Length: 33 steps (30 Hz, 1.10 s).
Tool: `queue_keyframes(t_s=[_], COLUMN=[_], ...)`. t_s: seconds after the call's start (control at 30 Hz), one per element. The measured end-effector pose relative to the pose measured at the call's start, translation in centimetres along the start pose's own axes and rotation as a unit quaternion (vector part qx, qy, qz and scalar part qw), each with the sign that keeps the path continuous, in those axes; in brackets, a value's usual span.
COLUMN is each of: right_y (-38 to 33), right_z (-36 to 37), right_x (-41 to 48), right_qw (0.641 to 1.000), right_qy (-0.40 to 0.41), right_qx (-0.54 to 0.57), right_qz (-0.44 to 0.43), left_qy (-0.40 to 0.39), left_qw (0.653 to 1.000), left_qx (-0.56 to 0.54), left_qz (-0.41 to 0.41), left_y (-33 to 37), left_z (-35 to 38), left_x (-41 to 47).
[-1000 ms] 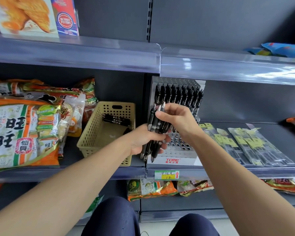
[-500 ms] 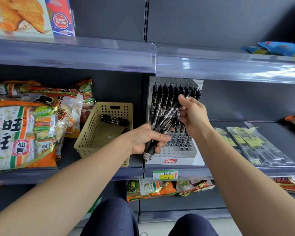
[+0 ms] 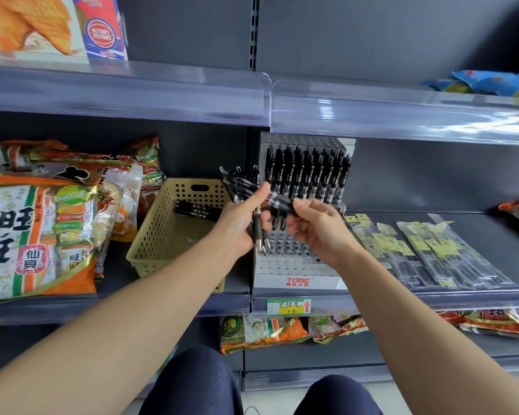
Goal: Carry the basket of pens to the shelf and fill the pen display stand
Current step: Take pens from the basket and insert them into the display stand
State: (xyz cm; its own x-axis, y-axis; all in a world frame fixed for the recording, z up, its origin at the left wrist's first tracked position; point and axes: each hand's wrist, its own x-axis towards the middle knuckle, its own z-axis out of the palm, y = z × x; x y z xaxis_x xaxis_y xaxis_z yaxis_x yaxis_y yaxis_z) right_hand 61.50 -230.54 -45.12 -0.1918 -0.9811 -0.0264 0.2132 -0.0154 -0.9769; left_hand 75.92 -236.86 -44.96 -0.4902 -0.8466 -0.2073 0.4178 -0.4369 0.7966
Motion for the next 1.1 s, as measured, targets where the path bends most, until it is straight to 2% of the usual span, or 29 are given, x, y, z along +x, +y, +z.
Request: queue_keyframes(t_s=[0.1,0.17,0.23,0.33,0.43,0.6,0.7,0.77,0.87,0.97,1.1], right_y=[0.7,1.1,1.1,-0.2,-1.4,-2.3,-2.6,-2.9,-3.1,-2.5,-1.2], right_z=[-0.6,-0.6,-0.4,0.7,1.8,1.8,1.2,0.8,0.2,-0.6,-1.7], right_x=[-0.2,-0.2,0.1,0.4,0.3,0.8,0.6,0.5,0.8,0.9,0.7], right_qw=[0.995,0.987,0.987,0.991,0.982,0.986,0.988,0.987,0.967,0.928,0.88], right_qy=[-0.073,-0.085,-0.046,0.039,0.037,0.028,0.039,0.078,0.182,0.275,0.327], right_qx=[-0.021,-0.09,-0.134,-0.126,-0.166,-0.151,-0.131,-0.108,-0.106,-0.192,-0.288], right_qz=[0.068,0.098,0.076,-0.016,-0.082,-0.061,-0.065,-0.092,-0.143,-0.159,-0.191], left_qy=[0.024,0.04,0.063,0.085,0.057,0.027,0.022,0.041,0.067,0.085,0.105], left_qw=[0.999,0.997,0.991,0.975,0.964,0.951,0.957,0.96,0.953,0.944,0.942], left_qx=[0.025,0.06,0.111,0.201,0.252,0.3,0.284,0.272,0.288,0.31,0.308], left_qz=[0.014,0.022,0.027,0.034,0.055,0.066,0.055,0.059,0.07,0.07,0.08], left_y=[-0.2,-0.4,-0.6,-1.0,-1.4,-1.5,-1.3,-1.2,-1.0,-0.9,-1.2], left_z=[-0.4,-0.4,-0.2,0.0,0.2,0.3,0.3,0.0,-0.5,-0.7,-1.0], left_x=[0.0,-0.2,-0.3,-0.4,-0.3,-0.3,-0.2,0.0,0.0,0.0,0.0])
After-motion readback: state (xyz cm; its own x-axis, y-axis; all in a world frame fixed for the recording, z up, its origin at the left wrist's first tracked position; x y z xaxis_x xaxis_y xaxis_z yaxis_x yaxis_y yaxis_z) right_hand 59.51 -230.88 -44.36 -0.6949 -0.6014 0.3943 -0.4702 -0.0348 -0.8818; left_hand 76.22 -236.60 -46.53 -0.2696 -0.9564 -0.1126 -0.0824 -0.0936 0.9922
